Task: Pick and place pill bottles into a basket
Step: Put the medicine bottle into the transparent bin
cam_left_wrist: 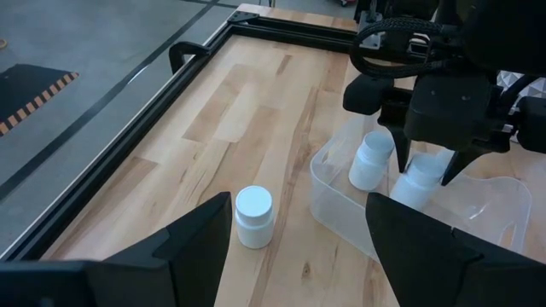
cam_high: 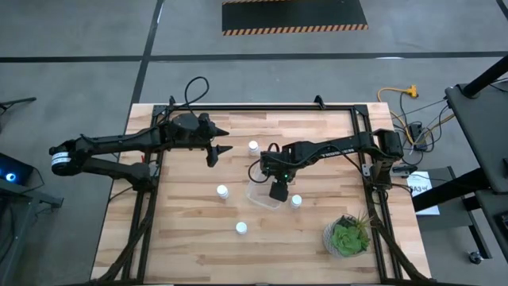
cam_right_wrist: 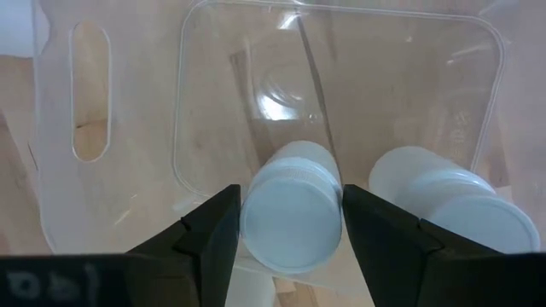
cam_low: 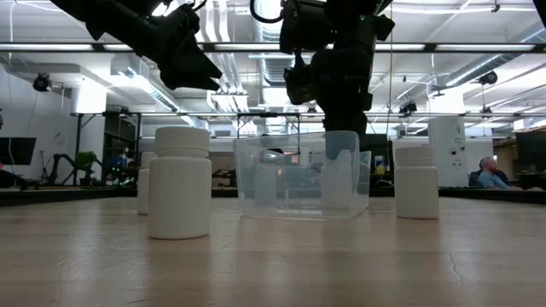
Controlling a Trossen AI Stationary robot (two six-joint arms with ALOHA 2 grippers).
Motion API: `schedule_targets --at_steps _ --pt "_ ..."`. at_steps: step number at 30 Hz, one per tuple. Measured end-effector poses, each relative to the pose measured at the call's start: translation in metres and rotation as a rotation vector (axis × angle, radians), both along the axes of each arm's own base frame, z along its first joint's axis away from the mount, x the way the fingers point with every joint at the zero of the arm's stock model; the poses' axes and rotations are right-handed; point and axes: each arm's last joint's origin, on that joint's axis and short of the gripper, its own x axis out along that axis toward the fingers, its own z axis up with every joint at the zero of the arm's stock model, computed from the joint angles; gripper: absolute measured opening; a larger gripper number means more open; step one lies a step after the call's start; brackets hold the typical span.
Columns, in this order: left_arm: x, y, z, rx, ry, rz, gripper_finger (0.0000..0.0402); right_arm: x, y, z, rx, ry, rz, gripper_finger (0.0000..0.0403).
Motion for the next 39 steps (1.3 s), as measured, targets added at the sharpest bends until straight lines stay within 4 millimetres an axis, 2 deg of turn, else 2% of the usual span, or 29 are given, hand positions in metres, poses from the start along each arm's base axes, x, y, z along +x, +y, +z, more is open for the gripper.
schedule_targets --at_steps 6,17,24,28,34,39 --pt "0.000 0.000 0.000 0.000 0.000 0.000 0.0254 0.000 0.000 0.000 -0.002 -0.001 0.006 0.0205" --pt "0.000 0.000 0.000 0.000 0.000 0.000 0.0254 0.000 0.000 0.000 -0.002 0.000 0.002 0.0296" --pt "0.000 0.000 0.000 0.000 0.000 0.000 0.0254 0.000 0.000 0.002 0.002 -0.004 -0.008 0.0303" --pt "0.000 0.000 0.000 0.001 0.000 0.000 0.0254 0.007 0.000 0.016 0.004 -0.055 -0.001 0.0297" --pt "0.000 0.000 0.000 0.001 -0.001 -0.001 0.0254 0.021 0.000 0.049 0.000 -0.162 0.012 0.0295" --pt "0.000 0.000 0.000 0.001 0.000 -0.001 0.0254 0.021 0.000 0.075 -0.004 -0.156 0.010 0.0290"
